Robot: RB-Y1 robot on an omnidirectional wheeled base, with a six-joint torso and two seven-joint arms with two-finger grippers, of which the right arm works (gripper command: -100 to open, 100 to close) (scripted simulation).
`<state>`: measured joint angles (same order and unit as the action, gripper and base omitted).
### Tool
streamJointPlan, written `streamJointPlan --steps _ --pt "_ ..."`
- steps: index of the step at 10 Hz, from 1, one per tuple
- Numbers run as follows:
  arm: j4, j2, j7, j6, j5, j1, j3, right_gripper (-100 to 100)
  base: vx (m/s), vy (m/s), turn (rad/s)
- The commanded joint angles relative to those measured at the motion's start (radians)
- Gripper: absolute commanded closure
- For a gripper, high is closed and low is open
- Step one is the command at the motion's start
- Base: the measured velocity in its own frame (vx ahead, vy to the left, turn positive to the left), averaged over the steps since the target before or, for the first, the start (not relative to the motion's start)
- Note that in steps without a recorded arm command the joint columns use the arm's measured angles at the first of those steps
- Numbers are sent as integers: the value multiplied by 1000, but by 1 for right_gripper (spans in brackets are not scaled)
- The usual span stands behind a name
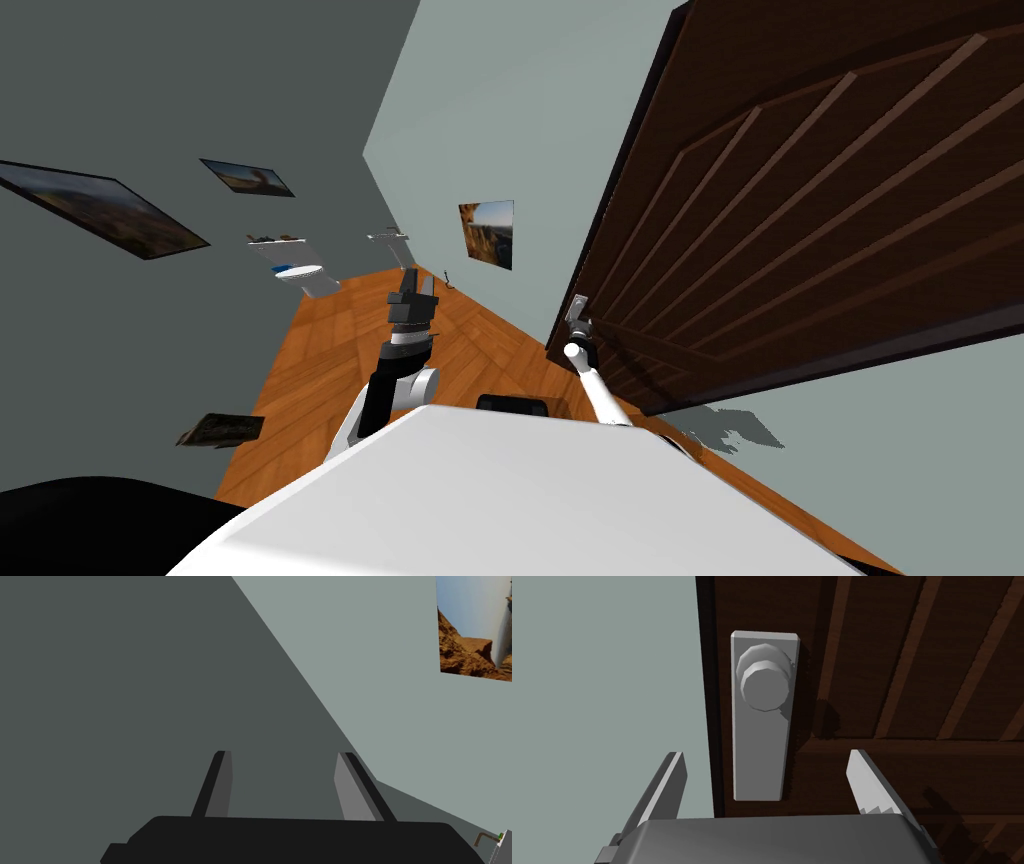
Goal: Pull the door open
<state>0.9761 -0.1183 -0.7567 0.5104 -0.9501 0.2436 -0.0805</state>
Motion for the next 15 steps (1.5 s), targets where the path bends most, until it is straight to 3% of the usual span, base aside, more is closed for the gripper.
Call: streamJointPlan --steps 1,3,6,7,10,11,12,15 --pt "-1 -37 -32 -4 -6 -15 -5 -100 111 -9 113" --pt "-2 -64 -55 -8 -10 -26 -8 -100 181 -6 87" --pt "-5 -138 -117 -16 -22 -56 -18 -100 153 0 95" --pt "-5 -138 -117 -16 -22 -56 -18 -100 114 -22 55" --pt "-6 -179 -153 -21 -29 -73 -23 -100 85 -18 50" --pt "-9 -168 -141 -20 -28 -65 -23 -100 54 -13 14" --pt "-9 -168 -141 -20 -28 -65 -23 100 -12 1 -13" --pt "-9 -168 -141 -20 -28 -65 -23 100 -14 2 0"
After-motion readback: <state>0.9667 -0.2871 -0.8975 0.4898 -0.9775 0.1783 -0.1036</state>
